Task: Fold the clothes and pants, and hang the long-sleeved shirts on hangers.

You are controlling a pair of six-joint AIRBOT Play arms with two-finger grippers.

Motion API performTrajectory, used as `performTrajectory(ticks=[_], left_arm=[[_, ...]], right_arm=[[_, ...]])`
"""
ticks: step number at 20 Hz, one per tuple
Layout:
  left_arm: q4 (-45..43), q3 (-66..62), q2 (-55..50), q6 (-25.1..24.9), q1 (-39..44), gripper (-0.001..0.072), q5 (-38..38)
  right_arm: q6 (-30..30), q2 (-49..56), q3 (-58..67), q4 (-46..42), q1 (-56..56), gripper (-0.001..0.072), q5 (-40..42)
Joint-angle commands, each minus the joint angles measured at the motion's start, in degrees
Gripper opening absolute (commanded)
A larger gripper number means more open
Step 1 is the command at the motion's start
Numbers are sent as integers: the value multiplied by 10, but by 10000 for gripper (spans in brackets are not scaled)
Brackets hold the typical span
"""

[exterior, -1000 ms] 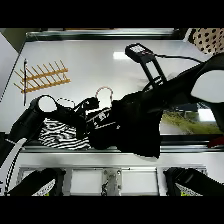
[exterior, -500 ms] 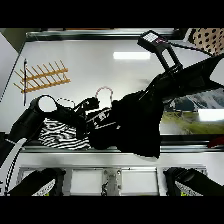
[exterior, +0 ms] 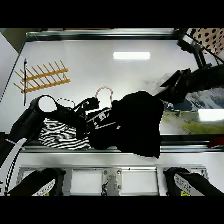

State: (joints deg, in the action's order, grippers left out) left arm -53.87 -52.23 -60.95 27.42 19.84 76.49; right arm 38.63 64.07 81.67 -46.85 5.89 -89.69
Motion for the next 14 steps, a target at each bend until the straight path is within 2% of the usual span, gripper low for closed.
performTrajectory(ticks=[1, 2, 4, 6, 7, 12, 14], left_arm=[[0, 0, 0, 0, 0, 16, -1], [-1, 0, 0, 0, 0, 16, -1], [-1, 0, 0, 0, 0, 16, -1], [-1, 0, 0, 0, 0, 16, 0], [-1, 0, 0, 0, 0, 16, 0], [-1, 0, 0, 0, 0, 16, 0], [-1, 6, 0, 0, 0, 17, -1]], right_arm=[[-223, -2, -105, 176, 134, 591, -10], [-273, -1, -134, 188, 157, 592, -10], [-309, 4, -181, 181, 187, 592, -12], [-421, 14, -218, 195, 202, 592, -43], [-457, 22, -230, 209, 202, 592, -57], [-465, 85, -239, 252, 193, 591, -62], [-495, 107, -239, 269, 179, 591, -83]])
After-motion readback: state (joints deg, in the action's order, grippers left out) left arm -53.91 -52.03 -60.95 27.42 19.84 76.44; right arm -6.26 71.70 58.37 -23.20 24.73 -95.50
